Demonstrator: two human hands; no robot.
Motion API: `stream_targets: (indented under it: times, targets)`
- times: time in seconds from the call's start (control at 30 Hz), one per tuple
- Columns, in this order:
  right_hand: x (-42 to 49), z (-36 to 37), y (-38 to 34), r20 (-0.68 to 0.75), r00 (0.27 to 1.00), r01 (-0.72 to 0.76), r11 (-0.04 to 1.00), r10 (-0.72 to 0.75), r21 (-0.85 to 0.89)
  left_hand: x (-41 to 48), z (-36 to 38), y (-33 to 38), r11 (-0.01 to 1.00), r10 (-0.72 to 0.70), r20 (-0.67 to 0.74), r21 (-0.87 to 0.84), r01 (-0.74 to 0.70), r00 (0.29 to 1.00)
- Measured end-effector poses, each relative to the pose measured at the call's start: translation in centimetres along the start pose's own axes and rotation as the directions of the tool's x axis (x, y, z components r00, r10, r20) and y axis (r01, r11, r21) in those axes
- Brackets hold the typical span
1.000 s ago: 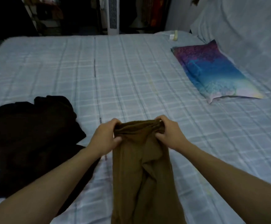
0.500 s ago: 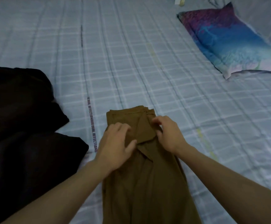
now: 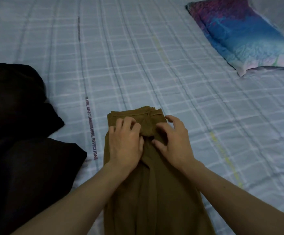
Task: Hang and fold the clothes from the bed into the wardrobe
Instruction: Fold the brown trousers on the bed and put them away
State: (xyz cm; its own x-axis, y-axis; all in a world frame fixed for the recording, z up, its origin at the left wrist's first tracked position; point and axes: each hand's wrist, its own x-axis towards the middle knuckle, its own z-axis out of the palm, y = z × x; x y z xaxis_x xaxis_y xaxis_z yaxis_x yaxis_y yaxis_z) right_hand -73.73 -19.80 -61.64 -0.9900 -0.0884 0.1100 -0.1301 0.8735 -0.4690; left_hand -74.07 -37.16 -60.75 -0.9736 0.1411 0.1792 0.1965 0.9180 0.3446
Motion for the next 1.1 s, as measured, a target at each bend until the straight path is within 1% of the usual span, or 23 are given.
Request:
stream_targets:
  times: [0.03,0.07,0.1,0.17,0.23,0.27,0.3,0.33,0.4,0.43,0.47,0.5,0.53,0.57,0.63,0.67,0.73,0.8,0.87,0.97,1.03,1.1]
  targets:
    - [0.2,0.0,-0.2,-0.053,0.998,0.043,0.999,-0.044,-0.024,0.3,-0.3,-0.7,0.999,-0.023,-0.027,-0.046,0.021,0.999]
    - [0.5,0.0,-0.3,-0.074,0.993,0.093,0.994,-0.097,-0.051,0.6,-0.7,-1.5,0.995,-0.053,-0.039,-0.084,0.050,0.998]
    - [0.8,0.1,-0.4,-0.059,0.987,0.148,0.986,-0.153,-0.083,1.2,-0.9,-2.4,0.991,-0.088,-0.037,-0.107,0.084,0.995]
    - [1.5,0.7,-0.7,0.064,0.974,0.224,0.963,-0.217,-0.151,2.6,-1.2,-4.3,0.972,-0.194,-0.009,-0.137,0.191,0.981]
    - [1.9,1.6,-0.9,0.219,0.959,0.230,0.945,-0.179,-0.232,3.4,-1.5,-5.7,0.910,-0.360,0.013,-0.217,0.354,0.933]
    - [2.0,2.0,-0.9,0.273,0.951,0.220,0.936,-0.144,-0.274,3.3,-1.7,-5.8,0.875,-0.420,0.007,-0.263,0.407,0.907]
    - [2.1,2.5,-0.9,0.305,0.945,0.218,0.925,-0.120,-0.312,3.0,-1.8,-5.7,0.869,-0.425,-0.021,-0.290,0.402,0.905]
    - [2.1,3.0,-1.0,0.320,0.941,0.224,0.912,-0.111,-0.343,2.5,-1.8,-5.2,0.902,-0.364,-0.073,-0.277,0.332,0.929]
    - [2.0,3.8,-1.2,0.333,0.936,0.244,0.890,-0.112,-0.386,1.0,-1.8,-3.9,0.982,-0.103,-0.175,-0.172,0.073,0.979]
    - [1.9,4.1,-1.4,0.337,0.935,0.249,0.884,-0.112,-0.396,0.2,-1.5,-3.2,0.992,0.033,-0.188,-0.113,-0.055,0.982]
    - [1.9,4.4,-1.5,0.338,0.935,0.247,0.883,-0.109,-0.399,-0.4,-1.2,-2.5,0.986,0.143,-0.168,-0.061,-0.155,0.975]
    - [2.0,4.6,-1.4,0.336,0.936,0.243,0.884,-0.105,-0.400,-0.9,-0.7,-2.0,0.976,0.217,-0.116,-0.005,-0.219,0.969]
    - [2.1,4.8,-1.3,0.334,0.937,0.240,0.883,-0.102,-0.403,-1.3,-0.2,-1.8,0.966,0.252,-0.030,0.057,-0.250,0.967]
    - [2.2,5.0,-1.2,0.330,0.938,0.239,0.882,-0.102,-0.406,-1.5,0.4,-2.0,0.958,0.250,0.075,0.125,-0.257,0.965]
    - [2.4,5.4,-0.8,0.304,0.947,0.227,0.891,-0.107,-0.393,-1.7,1.4,-3.7,0.946,0.174,0.253,0.224,-0.232,0.952]
    - [2.4,5.6,-0.6,0.287,0.951,0.219,0.900,-0.111,-0.377,-1.6,1.8,-5.1,0.952,0.119,0.317,0.232,-0.198,0.941]
    - [2.3,5.9,-0.2,0.278,0.953,0.219,0.909,-0.121,-0.354,-1.6,2.5,-7.3,0.972,0.026,0.371,0.208,-0.110,0.928]
    - [2.0,5.8,0.0,0.288,0.950,0.221,0.909,-0.119,-0.353,-1.8,2.6,-8.0,0.979,-0.024,0.379,0.197,-0.055,0.925]
    - [1.1,5.2,-0.1,0.310,0.946,0.209,0.910,-0.095,-0.359,-2.0,2.2,-7.4,0.974,-0.051,0.388,0.225,-0.041,0.920]
    - [-2.0,3.6,-0.6,0.314,0.944,0.206,0.918,-0.096,-0.339,-3.5,0.6,-5.4,0.970,-0.070,0.344,0.243,-0.016,0.936]
    - [-5.7,2.4,-1.0,0.296,0.942,0.240,0.931,-0.155,-0.276,-6.2,-1.0,-3.7,0.987,-0.020,0.274,0.157,-0.024,0.961]
    - [-9.9,1.4,-1.1,0.313,0.923,0.297,0.931,-0.222,-0.215,-9.9,-2.4,-2.0,0.995,0.064,0.225,0.056,-0.078,0.972]
